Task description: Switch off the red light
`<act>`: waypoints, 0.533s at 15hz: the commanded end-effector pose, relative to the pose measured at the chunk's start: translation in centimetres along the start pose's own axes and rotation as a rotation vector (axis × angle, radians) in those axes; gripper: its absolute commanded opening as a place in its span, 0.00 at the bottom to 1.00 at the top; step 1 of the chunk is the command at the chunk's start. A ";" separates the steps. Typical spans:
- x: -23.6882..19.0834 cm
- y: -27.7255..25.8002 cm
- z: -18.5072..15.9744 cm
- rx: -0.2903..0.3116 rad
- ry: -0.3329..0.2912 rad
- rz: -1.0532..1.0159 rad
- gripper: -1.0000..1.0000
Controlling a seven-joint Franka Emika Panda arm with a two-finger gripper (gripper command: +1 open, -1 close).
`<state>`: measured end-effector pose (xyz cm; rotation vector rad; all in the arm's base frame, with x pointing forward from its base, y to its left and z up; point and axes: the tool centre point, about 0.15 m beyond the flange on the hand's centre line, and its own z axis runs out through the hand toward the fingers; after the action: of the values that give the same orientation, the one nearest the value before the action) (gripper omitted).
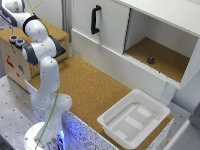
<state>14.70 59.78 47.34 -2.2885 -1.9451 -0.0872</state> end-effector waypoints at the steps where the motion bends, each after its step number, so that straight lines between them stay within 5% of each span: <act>1: 3.4 2.1 3.5 -0.053 -0.095 0.092 0.00; 4: 2.2 2.2 1.7 -0.083 -0.071 0.117 0.00; 8: -0.3 0.3 -6.5 -0.093 0.037 0.101 0.00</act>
<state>15.44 60.10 47.15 -2.3968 -1.8575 -0.1599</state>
